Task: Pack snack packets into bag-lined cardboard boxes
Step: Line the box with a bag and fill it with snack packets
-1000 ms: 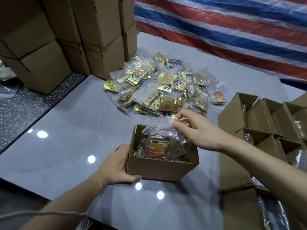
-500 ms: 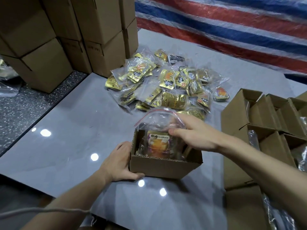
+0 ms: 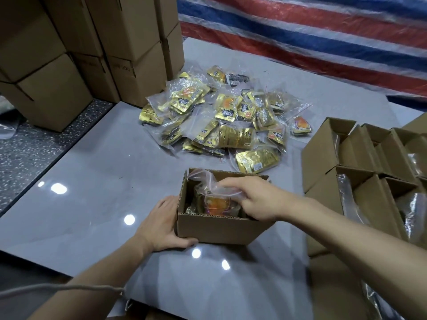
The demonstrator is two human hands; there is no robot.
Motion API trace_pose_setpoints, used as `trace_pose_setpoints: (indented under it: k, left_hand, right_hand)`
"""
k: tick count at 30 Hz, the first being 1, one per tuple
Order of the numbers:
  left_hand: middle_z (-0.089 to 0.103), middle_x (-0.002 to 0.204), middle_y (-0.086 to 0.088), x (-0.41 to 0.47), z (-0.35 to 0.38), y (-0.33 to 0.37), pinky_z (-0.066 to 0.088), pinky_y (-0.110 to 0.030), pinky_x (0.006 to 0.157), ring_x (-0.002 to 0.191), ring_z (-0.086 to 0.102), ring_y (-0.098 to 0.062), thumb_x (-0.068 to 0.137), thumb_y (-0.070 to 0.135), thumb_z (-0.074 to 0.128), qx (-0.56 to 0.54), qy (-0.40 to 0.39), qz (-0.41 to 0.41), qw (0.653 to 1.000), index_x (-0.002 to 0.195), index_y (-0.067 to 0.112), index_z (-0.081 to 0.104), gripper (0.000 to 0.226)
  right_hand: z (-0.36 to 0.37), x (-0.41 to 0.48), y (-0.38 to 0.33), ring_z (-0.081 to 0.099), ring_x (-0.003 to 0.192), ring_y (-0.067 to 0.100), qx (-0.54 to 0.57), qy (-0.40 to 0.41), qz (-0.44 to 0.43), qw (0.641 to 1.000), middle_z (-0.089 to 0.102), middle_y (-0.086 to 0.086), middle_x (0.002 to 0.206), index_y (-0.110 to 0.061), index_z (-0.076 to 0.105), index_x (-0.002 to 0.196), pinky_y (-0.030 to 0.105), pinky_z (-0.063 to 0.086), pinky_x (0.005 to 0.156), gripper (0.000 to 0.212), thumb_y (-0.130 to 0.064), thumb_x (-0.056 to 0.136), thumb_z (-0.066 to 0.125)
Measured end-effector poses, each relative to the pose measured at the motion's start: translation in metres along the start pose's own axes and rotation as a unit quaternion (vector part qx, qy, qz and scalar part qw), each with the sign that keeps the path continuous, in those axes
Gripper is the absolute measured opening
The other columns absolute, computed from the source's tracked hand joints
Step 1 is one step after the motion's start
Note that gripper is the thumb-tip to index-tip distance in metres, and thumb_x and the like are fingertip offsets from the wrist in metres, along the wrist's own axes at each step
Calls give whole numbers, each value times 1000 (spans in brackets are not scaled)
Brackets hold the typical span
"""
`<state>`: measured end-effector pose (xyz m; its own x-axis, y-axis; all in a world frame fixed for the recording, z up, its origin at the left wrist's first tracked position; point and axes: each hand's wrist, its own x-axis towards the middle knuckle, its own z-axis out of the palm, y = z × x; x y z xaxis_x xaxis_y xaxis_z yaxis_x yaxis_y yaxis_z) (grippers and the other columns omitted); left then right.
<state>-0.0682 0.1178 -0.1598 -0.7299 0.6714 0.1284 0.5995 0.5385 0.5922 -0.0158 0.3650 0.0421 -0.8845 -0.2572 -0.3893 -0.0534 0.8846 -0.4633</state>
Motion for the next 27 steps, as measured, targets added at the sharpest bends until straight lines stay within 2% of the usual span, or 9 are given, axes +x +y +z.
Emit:
trace_pose_setpoints:
  k: [3, 6, 9, 12, 15, 17, 19, 22, 27]
  left_hand:
    - [53, 117, 21, 0, -3, 2, 17, -10, 109, 116, 47, -4, 60, 79, 70, -10, 3, 2, 1000, 124, 33, 55, 80]
    - [53, 119, 19, 0, -4, 3, 18, -12, 108, 117, 47, -4, 61, 80, 69, -7, 0, 3, 1000, 127, 32, 56, 82]
    - [55, 117, 16, 1, -4, 3, 23, -16, 108, 116, 49, -6, 61, 78, 70, -4, -6, 0, 1000, 123, 30, 57, 80]
    - [56, 114, 14, 1, -4, 2, 24, -16, 105, 112, 51, -9, 61, 81, 69, 2, -9, 2, 1000, 120, 29, 58, 79]
    - [56, 111, 15, 0, -2, 1, 22, -14, 103, 109, 52, -9, 62, 87, 63, 16, -13, 1, 1000, 117, 29, 58, 79]
    - [52, 108, 20, 1, 0, 2, 21, -11, 103, 107, 51, -5, 60, 88, 63, 24, -13, -6, 1000, 115, 33, 55, 78]
    - [48, 107, 24, 2, 1, 3, 19, -10, 103, 107, 49, -2, 57, 89, 64, 37, -15, -19, 999, 117, 37, 51, 80]
    - [48, 111, 25, 3, 4, 3, 19, -11, 104, 110, 49, -2, 58, 92, 57, 49, -26, -23, 998, 120, 37, 51, 84]
    - [48, 102, 23, 2, 1, 6, 18, -9, 102, 103, 49, -3, 53, 82, 70, 31, -13, -21, 999, 112, 35, 50, 78]
  right_hand:
    - [2, 0, 2, 57, 87, 30, -117, 80, 36, 989, 64, -7, 85, -40, 61, 85, 32, 42, 62, 40, -2, 79, 49]
    - [4, -3, 6, 61, 100, 26, -212, 123, -23, 969, 65, -8, 109, -36, 63, 117, 30, 41, 67, 46, -10, 80, 55]
    - [3, -6, 7, 57, 107, 22, -166, 167, -83, 968, 61, -4, 119, -31, 51, 144, 31, 45, 79, 63, -22, 83, 67]
    - [-1, -4, 3, 61, 108, 30, -93, 177, -170, 965, 67, 8, 121, -16, 70, 126, 46, 52, 90, 47, -4, 82, 72]
    - [-3, -3, 3, 68, 99, 38, -128, 149, -263, 944, 72, 16, 117, -5, 79, 103, 52, 58, 74, 40, 15, 68, 74]
    - [-1, -2, 4, 66, 106, 33, -135, 93, -251, 954, 70, 10, 125, -8, 79, 106, 49, 58, 76, 39, 11, 73, 70]
    - [1, 1, 6, 54, 124, 23, -144, 36, -204, 968, 59, -1, 142, -16, 72, 123, 43, 51, 94, 46, 3, 83, 61]
    - [7, 5, 3, 42, 136, 19, -192, 23, -209, 959, 45, -2, 153, -18, 63, 136, 33, 39, 107, 39, -16, 98, 54]
    - [18, 6, -8, 39, 116, 17, -292, 33, -223, 930, 45, -4, 130, -27, 71, 114, 30, 38, 91, 25, -34, 98, 53]
